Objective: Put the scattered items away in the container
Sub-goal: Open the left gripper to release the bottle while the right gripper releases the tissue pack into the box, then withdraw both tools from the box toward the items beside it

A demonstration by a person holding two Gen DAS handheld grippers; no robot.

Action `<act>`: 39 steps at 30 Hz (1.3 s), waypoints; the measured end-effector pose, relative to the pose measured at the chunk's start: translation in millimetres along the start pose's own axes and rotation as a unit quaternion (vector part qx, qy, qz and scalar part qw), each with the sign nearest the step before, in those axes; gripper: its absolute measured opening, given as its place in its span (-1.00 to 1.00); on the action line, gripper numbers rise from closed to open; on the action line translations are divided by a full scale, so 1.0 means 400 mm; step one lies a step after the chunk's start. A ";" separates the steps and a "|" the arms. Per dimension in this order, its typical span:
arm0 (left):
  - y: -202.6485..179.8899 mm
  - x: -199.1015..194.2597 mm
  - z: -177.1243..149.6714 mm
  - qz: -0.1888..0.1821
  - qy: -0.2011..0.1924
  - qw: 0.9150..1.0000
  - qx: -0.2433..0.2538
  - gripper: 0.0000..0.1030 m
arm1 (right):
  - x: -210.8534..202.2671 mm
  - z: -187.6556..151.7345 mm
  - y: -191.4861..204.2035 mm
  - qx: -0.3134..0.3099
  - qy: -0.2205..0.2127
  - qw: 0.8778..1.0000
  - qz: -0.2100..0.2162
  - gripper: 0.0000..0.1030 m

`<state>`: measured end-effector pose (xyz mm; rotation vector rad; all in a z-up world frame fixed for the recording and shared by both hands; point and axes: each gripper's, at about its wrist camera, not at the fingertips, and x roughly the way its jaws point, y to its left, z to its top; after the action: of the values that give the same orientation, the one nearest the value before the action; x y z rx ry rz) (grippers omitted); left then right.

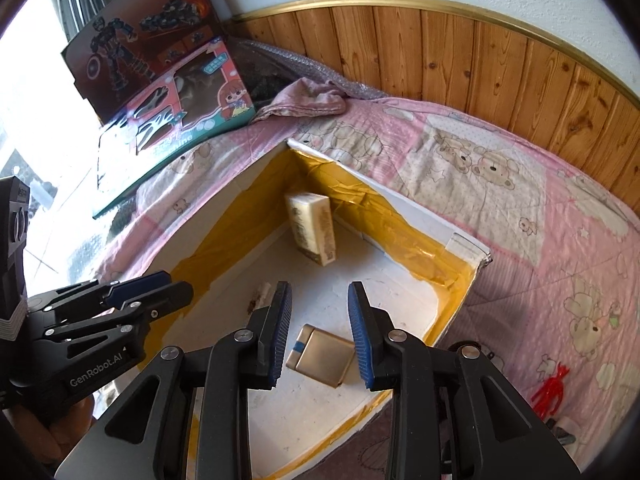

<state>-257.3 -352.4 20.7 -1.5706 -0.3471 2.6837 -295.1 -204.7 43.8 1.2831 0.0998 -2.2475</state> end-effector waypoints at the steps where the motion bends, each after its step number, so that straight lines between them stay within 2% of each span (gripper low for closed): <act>1: -0.002 -0.009 -0.004 0.002 -0.004 1.000 0.002 -0.46 | -0.009 -0.005 0.003 0.000 -0.002 1.000 0.001 -0.39; 8: -0.025 -0.077 -0.040 0.011 -0.032 0.999 0.031 -0.46 | -0.079 -0.064 0.022 0.019 -0.019 0.999 0.018 -0.39; 18: -0.075 -0.158 -0.112 -0.001 -0.046 0.997 0.058 -0.46 | -0.178 -0.182 0.037 0.040 -0.034 0.998 0.030 -0.42; 28: -0.139 -0.245 -0.180 0.010 -0.081 0.992 0.100 -0.46 | -0.293 -0.261 0.034 0.057 -0.066 0.995 0.038 -0.45; 39: -0.210 -0.299 -0.258 -0.003 -0.085 0.988 0.132 -0.46 | -0.395 -0.374 -0.009 0.095 -0.096 0.990 0.048 -0.45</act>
<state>-117.2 -266.3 91.5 -1.2713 0.0032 2.7279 -117.9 -87.3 90.9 1.1318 -0.2467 -2.3268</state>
